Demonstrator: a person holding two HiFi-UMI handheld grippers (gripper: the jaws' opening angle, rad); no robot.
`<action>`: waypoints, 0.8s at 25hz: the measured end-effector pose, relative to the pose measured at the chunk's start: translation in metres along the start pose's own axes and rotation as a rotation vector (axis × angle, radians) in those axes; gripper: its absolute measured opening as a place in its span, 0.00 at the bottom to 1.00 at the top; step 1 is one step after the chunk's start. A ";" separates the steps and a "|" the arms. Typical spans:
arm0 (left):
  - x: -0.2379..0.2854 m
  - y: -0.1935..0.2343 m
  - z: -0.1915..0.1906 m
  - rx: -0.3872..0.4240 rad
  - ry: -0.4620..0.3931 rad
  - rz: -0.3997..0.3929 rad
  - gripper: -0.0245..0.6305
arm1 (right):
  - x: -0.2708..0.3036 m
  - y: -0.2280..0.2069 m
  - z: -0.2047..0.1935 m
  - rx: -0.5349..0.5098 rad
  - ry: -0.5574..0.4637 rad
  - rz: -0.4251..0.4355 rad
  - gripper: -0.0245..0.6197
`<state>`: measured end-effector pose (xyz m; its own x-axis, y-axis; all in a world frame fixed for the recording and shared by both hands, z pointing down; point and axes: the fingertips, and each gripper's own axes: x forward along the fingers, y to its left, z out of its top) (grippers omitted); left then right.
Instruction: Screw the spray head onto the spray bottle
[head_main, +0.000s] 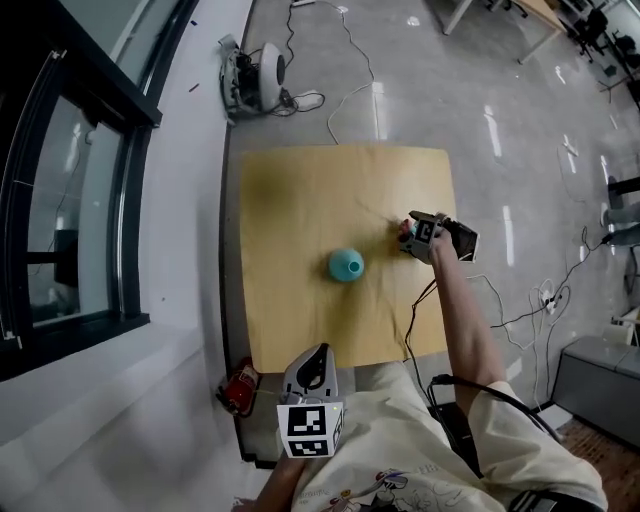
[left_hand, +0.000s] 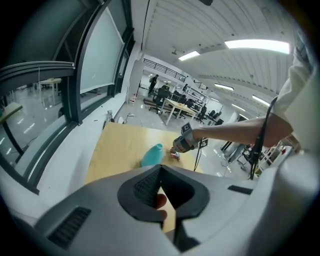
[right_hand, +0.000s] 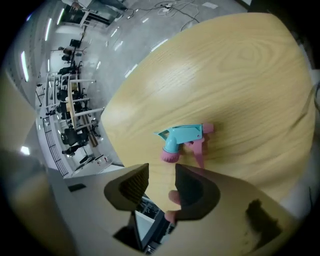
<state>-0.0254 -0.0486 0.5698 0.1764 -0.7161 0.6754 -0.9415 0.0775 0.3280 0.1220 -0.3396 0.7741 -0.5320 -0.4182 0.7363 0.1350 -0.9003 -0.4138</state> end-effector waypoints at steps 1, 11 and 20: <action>0.002 0.001 0.001 -0.005 0.004 0.005 0.05 | 0.001 0.000 0.002 0.020 -0.022 -0.013 0.29; 0.009 0.014 0.012 -0.005 0.021 0.038 0.05 | 0.011 -0.009 0.019 -0.023 -0.077 -0.095 0.24; 0.004 -0.003 0.009 0.045 0.010 -0.014 0.05 | -0.018 -0.025 0.000 -0.368 -0.031 -0.111 0.24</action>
<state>-0.0246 -0.0579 0.5658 0.1927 -0.7098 0.6775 -0.9507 0.0359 0.3080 0.1283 -0.3096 0.7711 -0.5000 -0.3288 0.8012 -0.2344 -0.8392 -0.4907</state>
